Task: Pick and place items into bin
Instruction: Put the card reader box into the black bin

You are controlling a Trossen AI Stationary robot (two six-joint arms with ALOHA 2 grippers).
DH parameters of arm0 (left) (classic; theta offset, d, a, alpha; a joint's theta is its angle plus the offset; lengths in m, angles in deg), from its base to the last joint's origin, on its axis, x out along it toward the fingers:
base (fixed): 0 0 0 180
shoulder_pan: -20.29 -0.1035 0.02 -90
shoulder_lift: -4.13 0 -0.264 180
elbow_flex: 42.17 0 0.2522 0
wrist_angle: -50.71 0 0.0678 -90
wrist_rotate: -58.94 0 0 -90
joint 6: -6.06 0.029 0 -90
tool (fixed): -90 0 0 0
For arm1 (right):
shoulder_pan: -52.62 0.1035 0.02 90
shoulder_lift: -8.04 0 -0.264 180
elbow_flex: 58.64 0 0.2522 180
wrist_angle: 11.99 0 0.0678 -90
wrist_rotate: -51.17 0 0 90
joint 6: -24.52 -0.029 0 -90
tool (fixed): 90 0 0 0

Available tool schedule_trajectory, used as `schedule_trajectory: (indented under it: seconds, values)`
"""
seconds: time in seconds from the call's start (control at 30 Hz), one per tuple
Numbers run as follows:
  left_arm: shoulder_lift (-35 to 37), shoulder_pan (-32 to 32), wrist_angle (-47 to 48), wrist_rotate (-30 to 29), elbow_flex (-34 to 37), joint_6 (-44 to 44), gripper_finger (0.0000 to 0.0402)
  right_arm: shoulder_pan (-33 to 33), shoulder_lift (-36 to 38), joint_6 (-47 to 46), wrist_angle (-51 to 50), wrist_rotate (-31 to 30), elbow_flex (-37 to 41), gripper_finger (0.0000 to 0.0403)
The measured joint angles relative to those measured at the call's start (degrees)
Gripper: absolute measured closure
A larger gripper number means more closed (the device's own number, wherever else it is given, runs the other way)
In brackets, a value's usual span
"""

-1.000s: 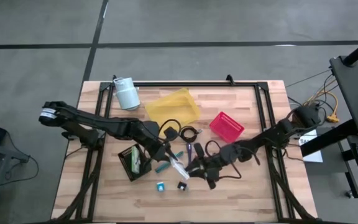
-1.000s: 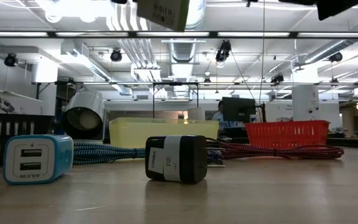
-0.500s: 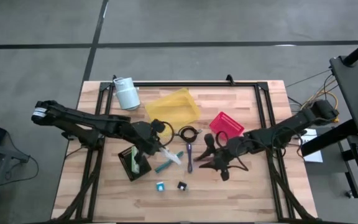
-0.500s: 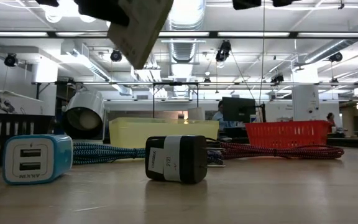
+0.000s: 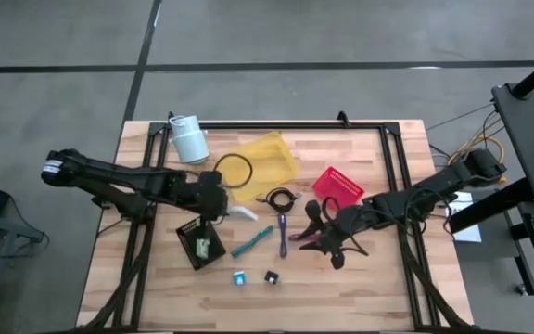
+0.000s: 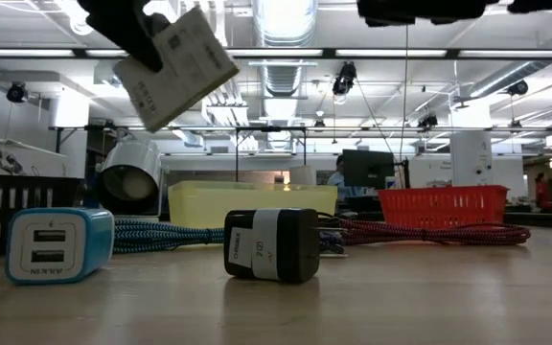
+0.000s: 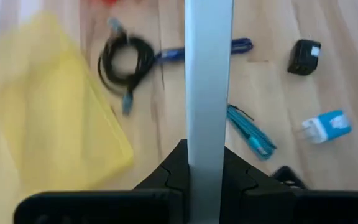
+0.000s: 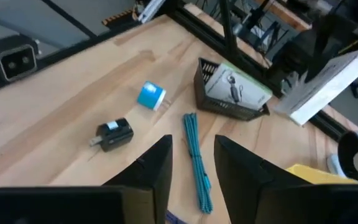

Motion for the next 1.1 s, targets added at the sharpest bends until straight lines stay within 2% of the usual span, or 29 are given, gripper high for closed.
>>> schedule_trajectory:
  seconds: [0.3,0.5,0.6,0.83,1.0,1.1]
  values:
    - [0.02,0.00,12.14,0.72,-2.47,-28.22,0.0379,-2.36,-0.60,-0.33,0.17,-0.02,0.05,0.0310]
    - [0.01,-0.09,19.76,5.75,-4.32,-47.89,0.0379,-4.48,-0.47,2.70,0.39,0.02,0.05,0.0317]
    - [0.00,-0.09,19.84,8.38,-4.81,-54.51,0.0379,-5.66,-0.47,4.50,0.41,-0.02,0.05,0.0320]
    - [-0.24,-0.20,20.63,8.37,-5.77,-67.33,0.0379,-8.23,-0.45,5.63,0.32,0.00,0.05,0.0319]
    - [-0.89,-0.15,22.19,8.43,-5.64,-81.91,0.0379,-9.90,-0.45,5.50,0.31,0.08,0.05,0.0317]
    - [-2.36,-0.09,21.82,11.09,-5.60,-86.48,0.0379,-10.87,-0.45,5.51,0.26,0.04,0.07,0.0322]
